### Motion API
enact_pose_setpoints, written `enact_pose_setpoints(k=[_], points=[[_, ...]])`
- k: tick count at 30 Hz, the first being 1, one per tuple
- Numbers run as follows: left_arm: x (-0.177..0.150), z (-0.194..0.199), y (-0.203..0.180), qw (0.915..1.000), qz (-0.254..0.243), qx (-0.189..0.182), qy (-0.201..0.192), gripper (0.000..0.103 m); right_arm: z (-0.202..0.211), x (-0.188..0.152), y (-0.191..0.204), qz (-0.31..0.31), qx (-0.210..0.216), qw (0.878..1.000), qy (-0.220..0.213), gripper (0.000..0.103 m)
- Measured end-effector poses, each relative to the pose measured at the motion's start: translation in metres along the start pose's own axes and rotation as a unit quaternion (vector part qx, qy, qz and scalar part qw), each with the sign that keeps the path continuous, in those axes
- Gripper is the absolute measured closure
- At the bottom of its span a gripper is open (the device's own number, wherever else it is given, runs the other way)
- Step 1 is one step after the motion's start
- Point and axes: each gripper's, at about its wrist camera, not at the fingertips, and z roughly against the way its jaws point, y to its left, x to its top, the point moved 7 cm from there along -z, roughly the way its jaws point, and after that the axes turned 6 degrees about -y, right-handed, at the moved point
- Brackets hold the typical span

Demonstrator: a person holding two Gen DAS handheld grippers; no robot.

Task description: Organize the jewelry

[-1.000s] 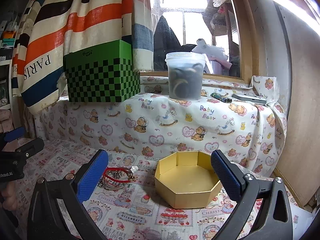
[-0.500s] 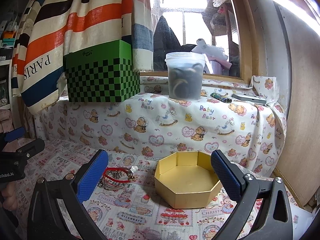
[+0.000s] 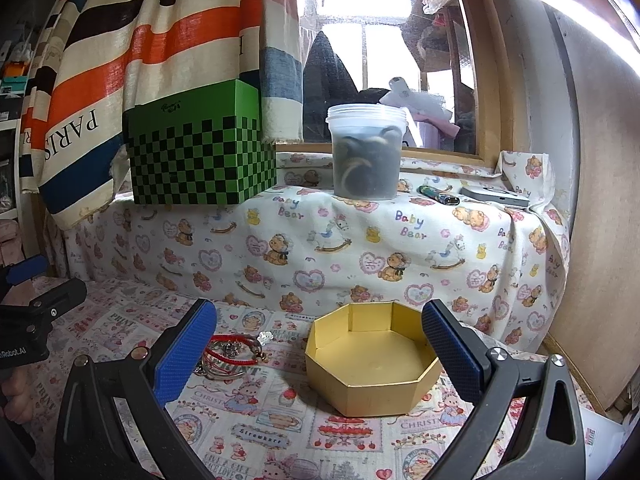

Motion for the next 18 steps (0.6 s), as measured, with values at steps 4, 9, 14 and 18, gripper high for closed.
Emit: enact_pose_setpoints(k=[4,9,14,18], points=[[0.0005,0.0006,-0.0012,1.0,-0.002,0.0,0.0,0.0,0.0,-0.0004,-0.002,0.0,-0.003,1.0,0.0,0.0],[0.0007,0.0004,-0.0006,1.0,0.002,-0.001,0.001,0.0,0.0001,-0.0007,-0.0023,0.0,-0.006,1.0,0.0,0.0],[0.0015,0.0014,-0.0002,1.0,0.002,-0.004,-0.003,0.0,0.0008,-0.0002,-0.0042,-0.003,-0.009,1.0,-0.001,0.0],[0.0018,0.0016,0.0013,1.0,0.006,-0.004,-0.004,0.0,0.001,0.0,-0.0054,-0.004,-0.015,1.0,-0.001,0.0]])
